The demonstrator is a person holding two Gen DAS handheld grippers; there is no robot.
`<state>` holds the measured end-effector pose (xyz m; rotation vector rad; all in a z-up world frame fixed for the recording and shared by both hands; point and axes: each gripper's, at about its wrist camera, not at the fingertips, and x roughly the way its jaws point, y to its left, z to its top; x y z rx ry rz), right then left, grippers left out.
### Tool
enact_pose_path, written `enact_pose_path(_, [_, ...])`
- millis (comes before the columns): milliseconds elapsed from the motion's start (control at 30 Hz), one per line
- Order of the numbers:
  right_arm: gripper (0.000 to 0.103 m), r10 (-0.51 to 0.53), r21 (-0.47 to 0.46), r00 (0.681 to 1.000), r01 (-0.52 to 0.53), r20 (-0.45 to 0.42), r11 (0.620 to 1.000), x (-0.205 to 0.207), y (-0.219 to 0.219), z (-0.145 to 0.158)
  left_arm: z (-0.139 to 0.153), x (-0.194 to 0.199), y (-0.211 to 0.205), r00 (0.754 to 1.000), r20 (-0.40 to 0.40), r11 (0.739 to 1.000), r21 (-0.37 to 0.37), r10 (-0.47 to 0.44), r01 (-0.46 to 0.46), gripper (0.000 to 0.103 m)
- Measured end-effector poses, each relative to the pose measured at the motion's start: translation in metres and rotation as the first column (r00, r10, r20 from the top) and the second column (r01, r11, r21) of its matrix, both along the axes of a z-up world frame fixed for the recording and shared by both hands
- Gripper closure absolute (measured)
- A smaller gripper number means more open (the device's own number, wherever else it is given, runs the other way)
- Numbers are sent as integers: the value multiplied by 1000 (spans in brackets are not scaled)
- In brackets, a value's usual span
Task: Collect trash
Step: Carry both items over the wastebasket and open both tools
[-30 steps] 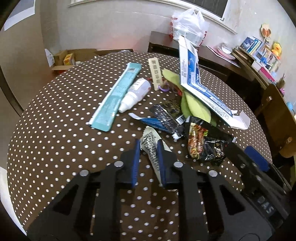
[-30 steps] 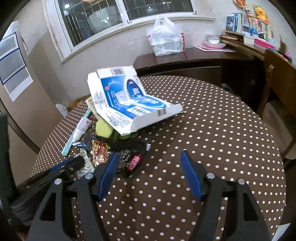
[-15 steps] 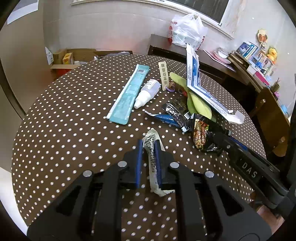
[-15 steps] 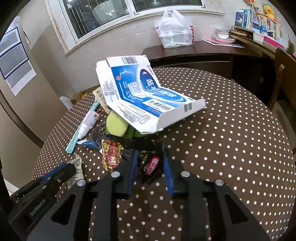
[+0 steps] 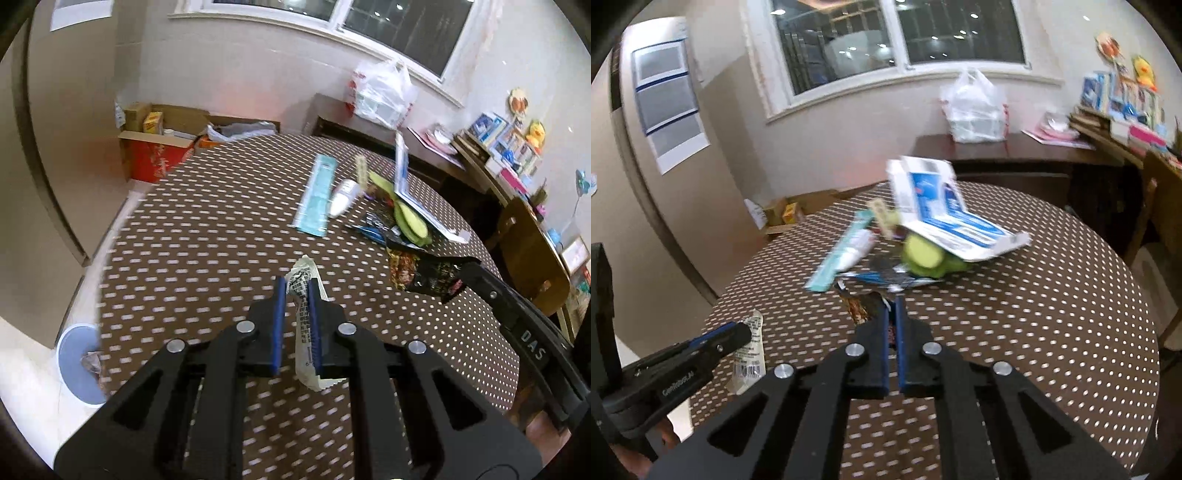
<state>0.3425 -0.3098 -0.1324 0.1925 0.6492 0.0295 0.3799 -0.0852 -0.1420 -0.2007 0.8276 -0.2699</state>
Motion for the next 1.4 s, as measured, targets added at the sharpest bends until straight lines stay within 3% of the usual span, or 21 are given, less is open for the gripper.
enact_pose_path(267, [99, 144, -35, 989, -143, 34, 989, -13, 86, 22, 9, -22, 78, 995, 27, 995, -33, 91, -90, 91])
enact_pose_path(467, [99, 275, -34, 960, -274, 58, 961, -19, 168, 28, 8, -49, 150, 974, 65, 976, -22, 216, -215, 91])
enact_pose_path(700, [99, 432, -23, 901, -431, 45, 902, -16, 272, 21, -6, -74, 243, 919, 70, 921, -7, 388, -389, 91])
enact_pose_path(900, [99, 541, -19, 841, -541, 14, 841, -11, 358, 0, -33, -86, 324, 852, 22, 852, 8, 523, -524, 91])
enact_pose_path(1267, [97, 662, 34, 749, -662, -8, 749, 4, 461, -58, -84, -95, 410, 752, -56, 754, 77, 657, -653, 91])
enact_pose_path(1367, [74, 654, 12, 755, -654, -45, 756, 14, 478, -77, -97, -93, 419, 737, -83, 742, 91, 671, -665, 91])
enact_pose_path(1400, [72, 651, 7, 757, -651, -54, 759, 15, 480, -81, -101, -92, 419, 736, -90, 742, 97, 671, -664, 91])
